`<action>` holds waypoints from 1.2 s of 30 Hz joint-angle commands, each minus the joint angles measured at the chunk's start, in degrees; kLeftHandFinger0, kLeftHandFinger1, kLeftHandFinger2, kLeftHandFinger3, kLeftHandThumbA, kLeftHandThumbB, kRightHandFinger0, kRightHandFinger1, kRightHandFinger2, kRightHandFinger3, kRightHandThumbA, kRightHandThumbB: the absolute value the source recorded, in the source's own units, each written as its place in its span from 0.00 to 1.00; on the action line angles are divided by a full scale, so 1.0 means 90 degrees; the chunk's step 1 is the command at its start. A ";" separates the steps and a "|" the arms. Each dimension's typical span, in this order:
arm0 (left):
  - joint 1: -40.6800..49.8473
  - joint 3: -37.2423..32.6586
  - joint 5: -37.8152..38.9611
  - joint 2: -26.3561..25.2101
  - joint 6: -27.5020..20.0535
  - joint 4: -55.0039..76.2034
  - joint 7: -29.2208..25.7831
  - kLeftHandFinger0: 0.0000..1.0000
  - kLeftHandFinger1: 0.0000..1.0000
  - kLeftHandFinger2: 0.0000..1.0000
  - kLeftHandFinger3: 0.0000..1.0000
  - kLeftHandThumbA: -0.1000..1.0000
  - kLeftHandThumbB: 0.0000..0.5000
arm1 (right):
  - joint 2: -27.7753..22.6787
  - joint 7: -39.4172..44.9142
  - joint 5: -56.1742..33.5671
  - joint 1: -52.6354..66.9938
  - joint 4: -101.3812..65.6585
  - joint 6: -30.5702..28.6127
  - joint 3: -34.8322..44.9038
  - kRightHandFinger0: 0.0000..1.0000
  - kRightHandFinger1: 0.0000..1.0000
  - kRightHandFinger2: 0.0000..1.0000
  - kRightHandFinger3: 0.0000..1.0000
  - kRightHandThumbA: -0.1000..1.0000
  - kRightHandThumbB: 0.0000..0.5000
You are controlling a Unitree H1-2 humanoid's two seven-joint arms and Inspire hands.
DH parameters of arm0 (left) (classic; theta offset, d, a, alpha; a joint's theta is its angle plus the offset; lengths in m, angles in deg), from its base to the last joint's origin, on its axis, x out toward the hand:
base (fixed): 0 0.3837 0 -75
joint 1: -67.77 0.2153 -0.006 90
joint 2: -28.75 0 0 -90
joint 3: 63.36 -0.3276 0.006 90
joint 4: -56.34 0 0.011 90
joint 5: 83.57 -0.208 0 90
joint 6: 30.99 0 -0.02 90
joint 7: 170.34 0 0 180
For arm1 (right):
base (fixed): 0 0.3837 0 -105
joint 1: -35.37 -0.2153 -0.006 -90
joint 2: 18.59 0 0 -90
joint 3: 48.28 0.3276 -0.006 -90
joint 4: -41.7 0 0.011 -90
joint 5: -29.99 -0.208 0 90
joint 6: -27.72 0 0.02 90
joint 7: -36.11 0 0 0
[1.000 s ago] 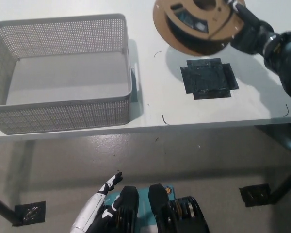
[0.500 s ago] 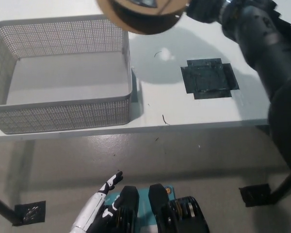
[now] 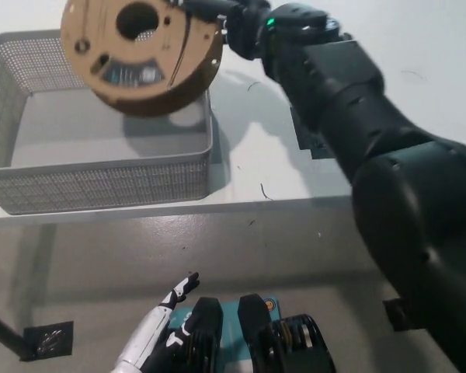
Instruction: Use the right hand to pick up a 3d printing filament and place it into a container on the left side
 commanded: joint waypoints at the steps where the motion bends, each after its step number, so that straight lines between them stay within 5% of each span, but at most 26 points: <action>1: -0.0086 -0.0065 -0.0017 -0.0030 -0.0079 0.0197 0.0053 1.00 1.00 1.00 1.00 1.00 0.58 | 0.0143 -0.0564 0.0434 -0.0637 -0.0176 -0.0665 -0.0540 0.12 0.42 0.72 1.00 0.00 0.28; 3: -0.0110 -0.0076 -0.0013 -0.0045 -0.0076 0.0213 0.0075 1.00 1.00 1.00 1.00 1.00 0.59 | 0.0163 -0.0286 0.0361 -0.0657 -0.0173 -0.0607 -0.0643 0.09 0.46 0.73 1.00 0.00 0.34; 5: -0.0141 -0.0098 0.0015 -0.0047 -0.0052 0.0218 0.0113 1.00 1.00 1.00 1.00 1.00 0.60 | 0.0145 0.0239 0.0181 -0.0680 -0.0171 -0.0447 -0.0602 0.42 0.79 1.00 1.00 0.07 0.53; 6: -0.0149 -0.0104 0.0017 -0.0047 -0.0042 0.0218 0.0120 1.00 1.00 1.00 1.00 1.00 0.60 | 0.0139 0.0302 0.0217 -0.0678 -0.0171 -0.0432 -0.0656 0.46 0.80 0.99 1.00 0.12 0.53; 8: -0.0193 -0.0139 0.0016 -0.0048 0.0046 0.0253 0.0175 1.00 1.00 1.00 1.00 1.00 0.63 | 0.0093 0.0595 0.0470 -0.0656 -0.0182 -0.0524 -0.0981 0.78 1.00 1.00 1.00 0.30 0.64; 10: -0.0230 -0.0165 0.0027 -0.0045 0.0057 0.0245 0.0206 1.00 1.00 1.00 1.00 1.00 0.64 | 0.0048 0.0873 0.0572 -0.0635 -0.0181 -0.0640 -0.1213 1.00 1.00 1.00 1.00 0.47 0.60; 13: -0.0249 -0.0190 0.0023 -0.0059 0.0098 0.0271 0.0245 1.00 1.00 1.00 1.00 1.00 0.65 | 0.0019 0.1109 0.0521 -0.0623 -0.0178 -0.0669 -0.1321 1.00 1.00 1.00 1.00 0.57 0.58; 22: -0.0295 -0.0213 0.0045 -0.0082 0.0122 0.0310 0.0331 1.00 1.00 1.00 1.00 1.00 0.60 | -0.0039 0.1378 0.0394 -0.0754 -0.0181 -0.0785 -0.1326 1.00 1.00 1.00 1.00 0.79 0.85; 27: -0.0302 -0.0200 0.0091 -0.0061 0.0120 0.0269 0.0353 1.00 1.00 1.00 1.00 1.00 0.63 | -0.0258 0.1252 0.0637 -0.0865 -0.0234 -0.0960 -0.1544 1.00 1.00 1.00 1.00 0.95 0.86; 28: -0.0303 -0.0199 0.0080 -0.0069 0.0108 0.0265 0.0349 1.00 1.00 1.00 1.00 1.00 0.63 | -0.0383 0.1364 0.0731 -0.0935 -0.0283 -0.1066 -0.1652 1.00 1.00 1.00 1.00 1.00 0.76; 30: -0.0338 -0.0192 0.0070 -0.0082 0.0111 0.0251 0.0356 1.00 1.00 1.00 1.00 1.00 0.62 | -0.0584 0.1440 0.0628 -0.0995 -0.0392 -0.1368 -0.1605 1.00 1.00 1.00 1.00 1.00 0.78; 31: -0.0339 -0.0188 0.0022 -0.0096 0.0120 0.0253 0.0338 1.00 1.00 1.00 1.00 1.00 0.60 | -0.0694 0.1270 0.0348 -0.1032 -0.0500 -0.1274 -0.1312 1.00 1.00 1.00 1.00 0.84 0.91; 32: -0.0326 -0.0183 0.0021 -0.0109 0.0115 0.0264 0.0340 1.00 1.00 1.00 1.00 1.00 0.59 | -0.0740 0.1311 0.0324 -0.1047 -0.0548 -0.1270 -0.1290 1.00 1.00 1.00 1.00 0.83 0.91; 34: -0.0317 -0.0169 0.0037 -0.0124 0.0072 0.0242 0.0325 1.00 1.00 1.00 1.00 1.00 0.56 | -0.1020 0.1691 0.0544 -0.1060 -0.0853 -0.1386 -0.1491 1.00 1.00 1.00 1.00 0.96 0.84; 36: -0.0324 -0.0152 0.0078 -0.0127 0.0079 0.0209 0.0328 1.00 1.00 1.00 1.00 1.00 0.58 | -0.1291 0.1972 0.0521 -0.0999 -0.1352 -0.1331 -0.1506 1.00 1.00 1.00 1.00 0.98 0.76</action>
